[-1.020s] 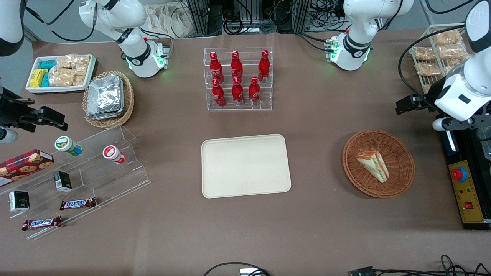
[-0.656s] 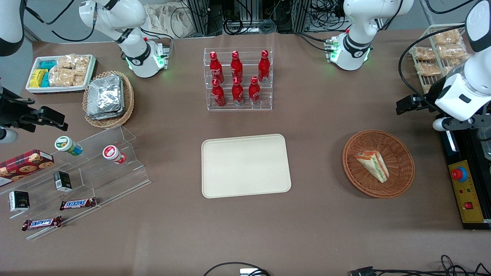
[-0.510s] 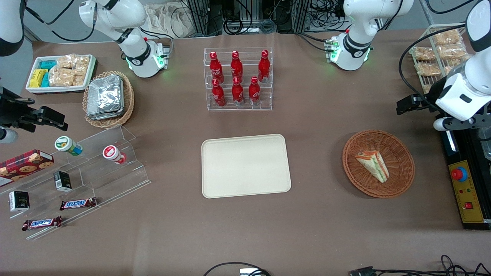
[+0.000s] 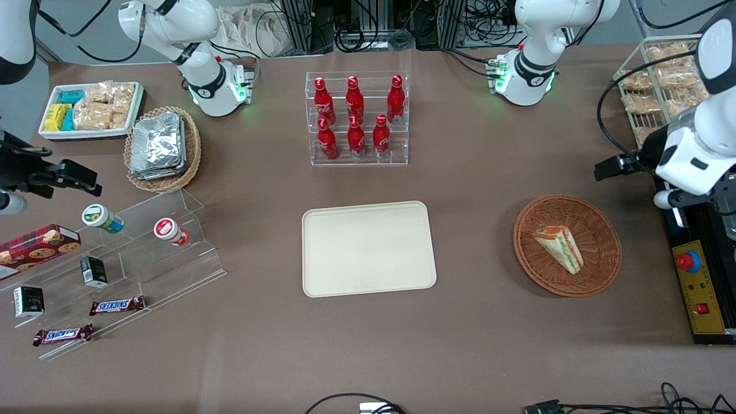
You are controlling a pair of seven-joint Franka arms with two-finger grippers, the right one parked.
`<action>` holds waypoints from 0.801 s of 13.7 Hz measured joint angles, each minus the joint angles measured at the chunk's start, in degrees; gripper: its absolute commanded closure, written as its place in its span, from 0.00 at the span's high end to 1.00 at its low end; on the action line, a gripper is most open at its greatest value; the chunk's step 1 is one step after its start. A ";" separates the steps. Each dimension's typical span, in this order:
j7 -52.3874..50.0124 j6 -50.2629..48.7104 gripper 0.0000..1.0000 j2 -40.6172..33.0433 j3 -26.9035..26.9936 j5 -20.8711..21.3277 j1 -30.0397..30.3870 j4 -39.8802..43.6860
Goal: Place sandwich from basket to tray
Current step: 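Move the left gripper down over the wrapped sandwich in the wicker basket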
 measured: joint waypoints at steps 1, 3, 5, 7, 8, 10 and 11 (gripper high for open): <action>-1.56 0.26 0.93 0.90 0.04 0.00 0.34 0.01; -5.34 0.57 0.94 2.92 0.04 0.00 0.80 0.00; -7.39 1.95 0.95 5.44 0.04 0.00 1.15 -0.02; -8.18 4.11 0.95 8.48 0.05 0.00 1.44 -0.08; -8.42 5.39 0.95 10.09 0.07 0.00 1.74 -0.12; -8.83 8.30 0.96 13.57 0.08 0.00 2.52 -0.18; -9.45 9.78 0.96 15.34 0.09 0.00 2.80 -0.21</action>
